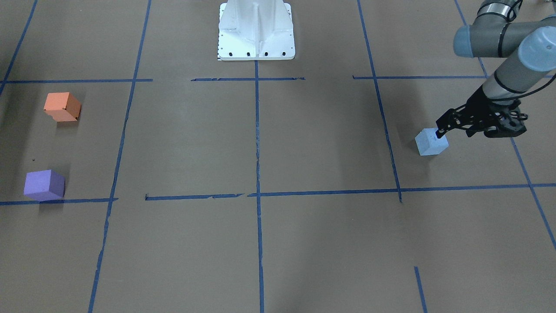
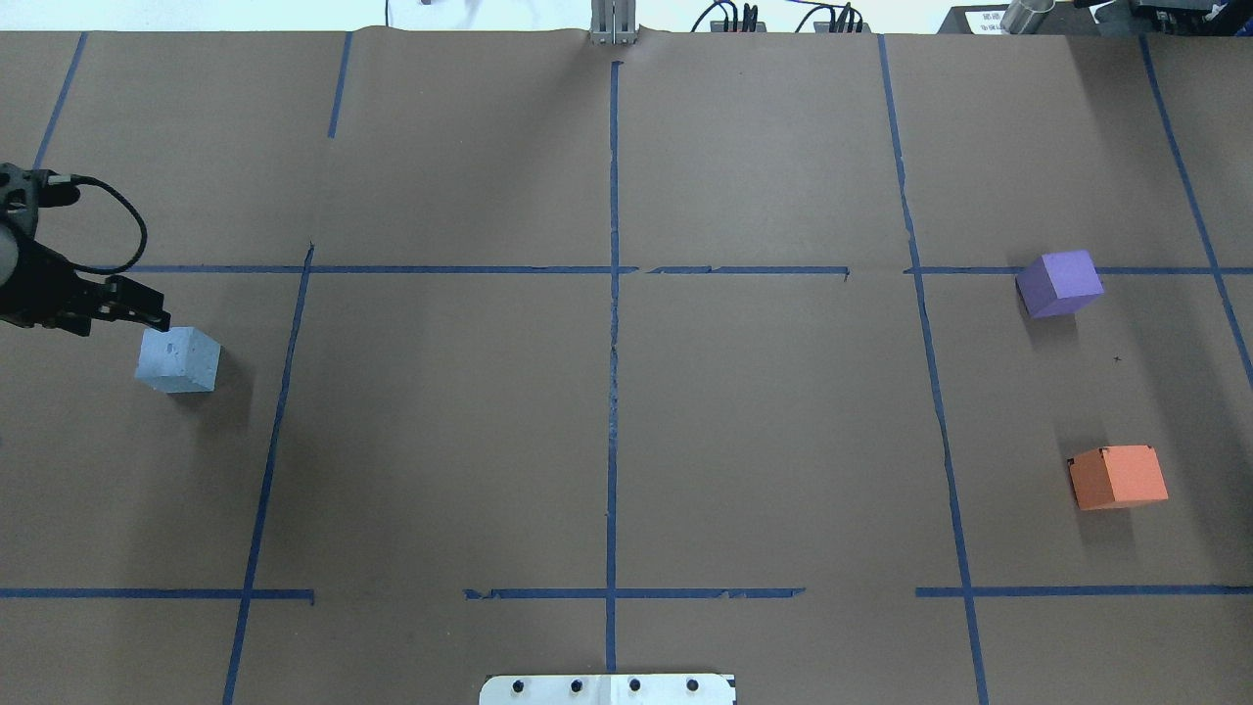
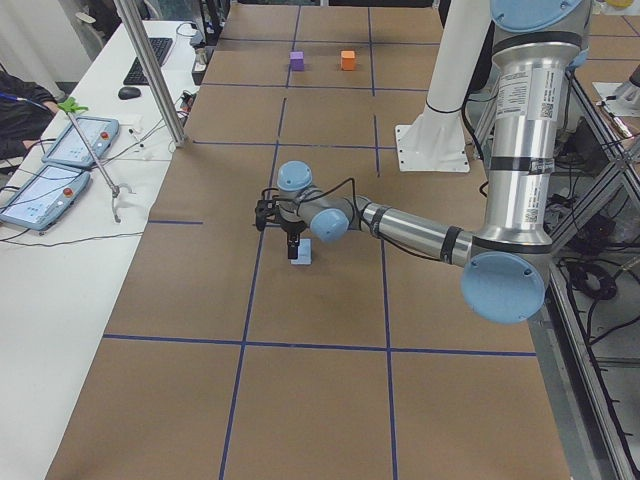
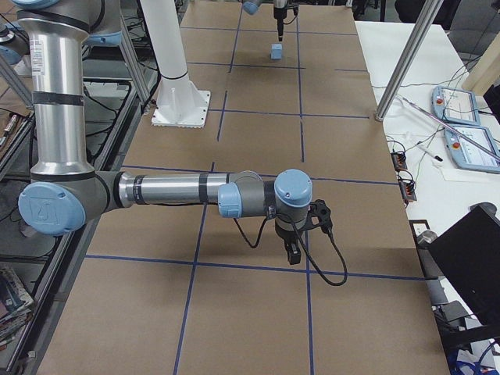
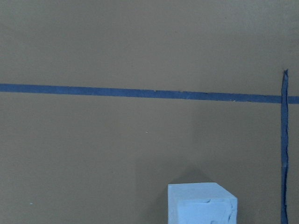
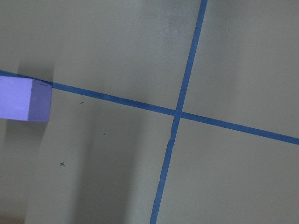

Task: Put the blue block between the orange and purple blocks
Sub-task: 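Lower the left gripper onto the light blue cube and grasp it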

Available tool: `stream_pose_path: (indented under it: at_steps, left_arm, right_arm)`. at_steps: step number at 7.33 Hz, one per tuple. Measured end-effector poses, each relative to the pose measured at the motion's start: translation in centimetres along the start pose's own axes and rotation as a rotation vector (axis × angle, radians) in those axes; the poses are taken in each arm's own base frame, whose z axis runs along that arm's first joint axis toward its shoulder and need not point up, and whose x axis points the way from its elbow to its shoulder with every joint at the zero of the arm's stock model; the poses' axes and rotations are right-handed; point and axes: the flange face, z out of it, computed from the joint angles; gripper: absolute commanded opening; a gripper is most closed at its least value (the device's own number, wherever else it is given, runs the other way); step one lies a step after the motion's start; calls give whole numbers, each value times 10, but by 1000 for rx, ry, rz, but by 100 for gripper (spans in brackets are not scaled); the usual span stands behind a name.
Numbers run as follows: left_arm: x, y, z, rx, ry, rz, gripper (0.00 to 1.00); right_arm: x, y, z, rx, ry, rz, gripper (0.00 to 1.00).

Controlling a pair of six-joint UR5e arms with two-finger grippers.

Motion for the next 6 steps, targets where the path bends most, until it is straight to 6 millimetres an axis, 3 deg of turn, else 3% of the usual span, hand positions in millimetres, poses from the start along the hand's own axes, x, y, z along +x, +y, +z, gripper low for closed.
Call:
stream_pose_path:
  at_steps: [1,4,5,6]
  left_arm:
    - [13,7,16,-15,-7,0,100]
    - [12,13,51,-22,-71,6,96]
    - [12,12,56,-24,-79,7,44]
    - [15,10,62,-27,-80,9,22]
  right_arm:
    - [0,1,0,0,0,-1,100]
    - [1,1,1,-1,0,0,100]
    - [1,2,1,-2,0,1,100]
    - [1,3,2,-3,0,2,100]
